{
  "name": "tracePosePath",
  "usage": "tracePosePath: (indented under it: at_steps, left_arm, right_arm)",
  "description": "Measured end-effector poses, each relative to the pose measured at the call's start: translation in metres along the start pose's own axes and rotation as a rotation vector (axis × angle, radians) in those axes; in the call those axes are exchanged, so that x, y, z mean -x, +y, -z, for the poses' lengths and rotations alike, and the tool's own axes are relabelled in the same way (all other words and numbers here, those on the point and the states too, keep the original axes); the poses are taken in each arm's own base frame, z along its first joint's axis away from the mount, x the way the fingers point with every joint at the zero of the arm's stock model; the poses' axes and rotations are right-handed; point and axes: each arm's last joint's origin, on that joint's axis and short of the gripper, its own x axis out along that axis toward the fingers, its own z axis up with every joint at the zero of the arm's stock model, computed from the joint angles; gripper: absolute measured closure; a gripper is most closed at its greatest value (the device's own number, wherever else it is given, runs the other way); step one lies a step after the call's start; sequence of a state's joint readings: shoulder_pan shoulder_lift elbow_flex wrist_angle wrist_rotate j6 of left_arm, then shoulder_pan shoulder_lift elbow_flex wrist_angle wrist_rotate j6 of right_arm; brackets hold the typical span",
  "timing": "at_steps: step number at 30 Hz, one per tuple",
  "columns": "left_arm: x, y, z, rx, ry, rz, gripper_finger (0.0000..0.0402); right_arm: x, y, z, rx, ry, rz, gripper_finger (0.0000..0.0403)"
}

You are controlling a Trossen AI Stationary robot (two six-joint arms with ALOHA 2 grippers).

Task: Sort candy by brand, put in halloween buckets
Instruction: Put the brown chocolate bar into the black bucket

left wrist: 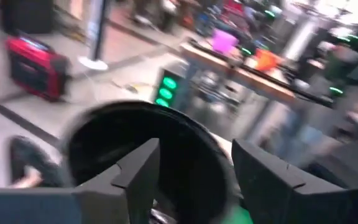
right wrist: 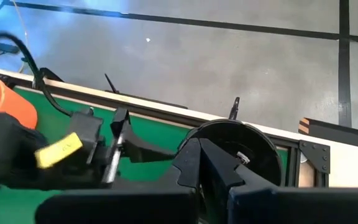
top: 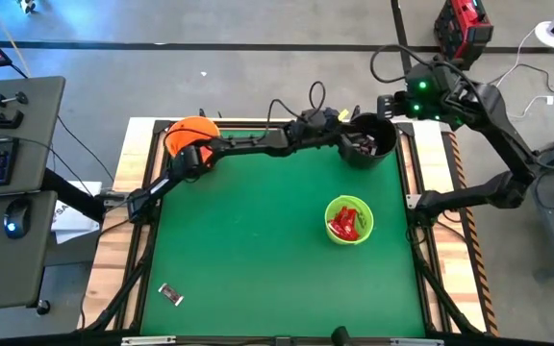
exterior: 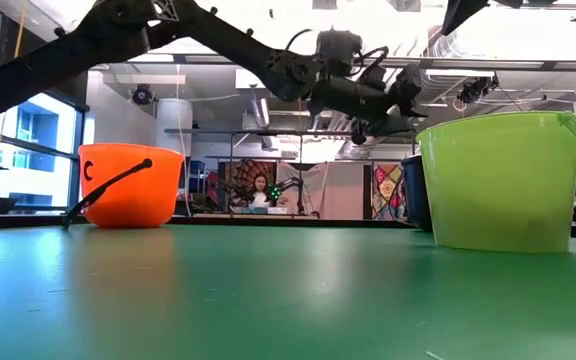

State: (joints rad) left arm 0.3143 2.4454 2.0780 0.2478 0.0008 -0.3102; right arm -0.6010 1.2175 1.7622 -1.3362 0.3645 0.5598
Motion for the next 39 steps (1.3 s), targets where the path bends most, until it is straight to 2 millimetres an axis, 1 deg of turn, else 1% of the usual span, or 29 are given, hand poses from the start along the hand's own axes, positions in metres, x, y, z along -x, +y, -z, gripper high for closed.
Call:
tracePosePath:
  at_steps: [3,5,7,9,11,13,15,18,20,23,26,28,33,37,39]
  left_arm:
    - [0.012,-0.005,-0.021,0.025,0.074,0.114,0.0203]
    - [0.026,-0.009,-0.039,0.026,0.159,0.176,0.0203]
    - [0.041,-0.013,-0.052,-0.003,0.255,0.201,0.0204]
    - [0.058,-0.013,-0.058,-0.045,0.384,0.185,0.0204]
    - [0.079,-0.016,-0.061,-0.09,0.534,0.16,0.0204]
    - [0.103,-0.022,-0.067,-0.116,0.672,0.125,0.0204]
    - [0.129,-0.031,-0.066,-0.136,0.83,0.06,0.0204]
    - [0.165,-0.047,-0.048,-0.175,1.084,-0.084,0.0205]
    - [0.187,-0.061,-0.032,-0.219,1.195,-0.171,0.0205]
    - [0.225,-0.089,-0.007,-0.261,1.243,-0.199,0.0205]
    - [0.267,-0.11,0.027,-0.273,1.296,-0.182,0.0205]
    - [0.3,-0.121,0.05,-0.306,1.348,-0.147,0.0205]
    - [0.387,-0.142,0.09,-0.363,1.482,0.004,0.0205]
    - [0.444,-0.154,0.109,-0.455,1.483,0.157,0.0205]
    - [0.466,-0.159,0.118,-0.536,1.484,0.251,0.0205]
  right_arm:
    - [0.0,0.0,0.001,0.004,0.011,-0.002,0.0403]
    - [0.0,0.0,0.001,0.013,0.014,-0.005,0.0403]
    - [0.0,-0.001,0.002,0.017,0.028,-0.009,0.0403]
    - [0.0,-0.001,0.003,0.021,0.045,-0.019,0.0403]
    - [-0.002,-0.001,0.005,0.024,0.057,-0.02,0.0403]
    - [-0.003,-0.001,0.006,0.029,0.069,-0.016,0.0403]
    - [-0.005,0.0,0.007,0.032,0.077,-0.016,0.0403]
    - [-0.009,0.001,0.01,0.037,0.099,-0.019,0.0403]
    - [-0.011,0.001,0.012,0.04,0.117,-0.029,0.0403]
    - [-0.016,0.002,0.014,0.045,0.14,-0.034,0.0403]
    - [-0.02,0.003,0.017,0.05,0.163,-0.035,0.0403]
    - [-0.023,0.003,0.02,0.054,0.177,-0.032,0.0403]
    - [-0.029,0.004,0.023,0.058,0.197,-0.032,0.0403]
    - [-0.03,0.004,0.023,0.059,0.198,-0.031,0.0403]
    - [-0.03,0.005,0.022,0.06,0.189,-0.037,0.0403]
